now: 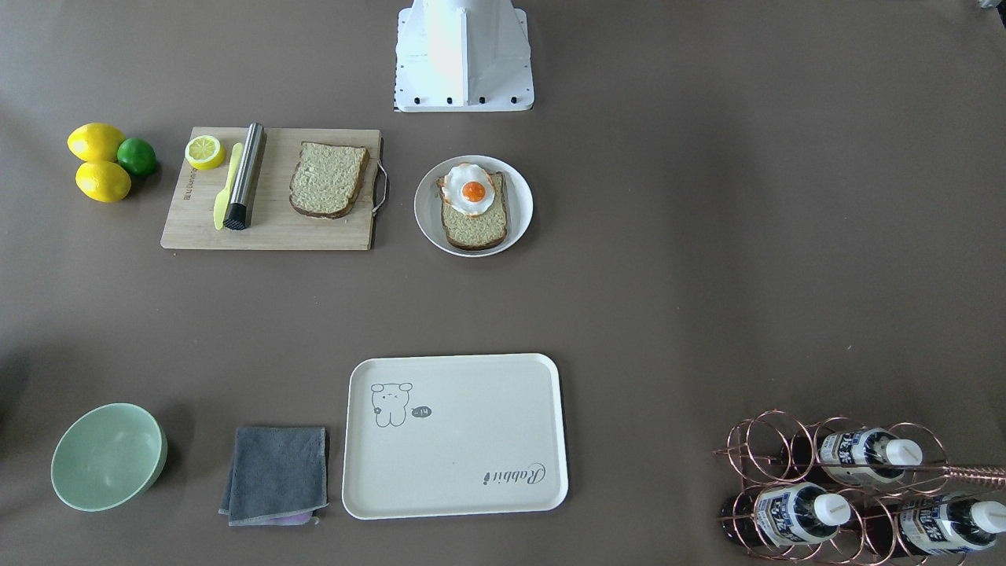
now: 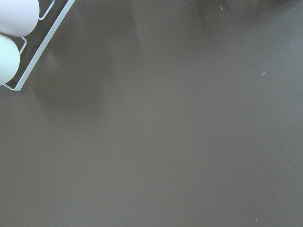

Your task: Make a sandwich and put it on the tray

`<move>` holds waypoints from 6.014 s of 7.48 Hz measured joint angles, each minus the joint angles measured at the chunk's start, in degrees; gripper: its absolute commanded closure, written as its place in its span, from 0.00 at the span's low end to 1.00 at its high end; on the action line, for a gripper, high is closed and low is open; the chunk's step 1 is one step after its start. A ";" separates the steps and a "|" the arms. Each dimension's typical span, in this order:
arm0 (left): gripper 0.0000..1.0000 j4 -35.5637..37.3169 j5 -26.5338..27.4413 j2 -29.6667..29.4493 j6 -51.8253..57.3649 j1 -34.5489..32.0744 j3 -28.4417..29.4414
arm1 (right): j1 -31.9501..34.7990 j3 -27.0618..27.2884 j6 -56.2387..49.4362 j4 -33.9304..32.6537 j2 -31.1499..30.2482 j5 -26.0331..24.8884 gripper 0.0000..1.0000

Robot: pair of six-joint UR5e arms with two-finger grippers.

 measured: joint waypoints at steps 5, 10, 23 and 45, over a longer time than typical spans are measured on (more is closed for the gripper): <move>0.02 0.12 -0.12 -0.40 -0.29 0.00 -0.01 | 0.00 -0.03 -0.03 0.00 0.29 0.14 0.00; 0.02 0.29 -0.03 -0.71 -0.31 0.06 0.18 | 0.00 -0.11 -0.11 0.00 0.67 -0.11 0.00; 0.02 0.35 -0.06 -0.68 -0.31 0.16 0.15 | 0.00 0.02 0.10 -0.01 0.75 -0.02 0.00; 0.02 -27.41 -3.44 -10.41 -33.37 16.98 -6.22 | -9.19 14.37 32.78 13.66 8.20 8.21 0.00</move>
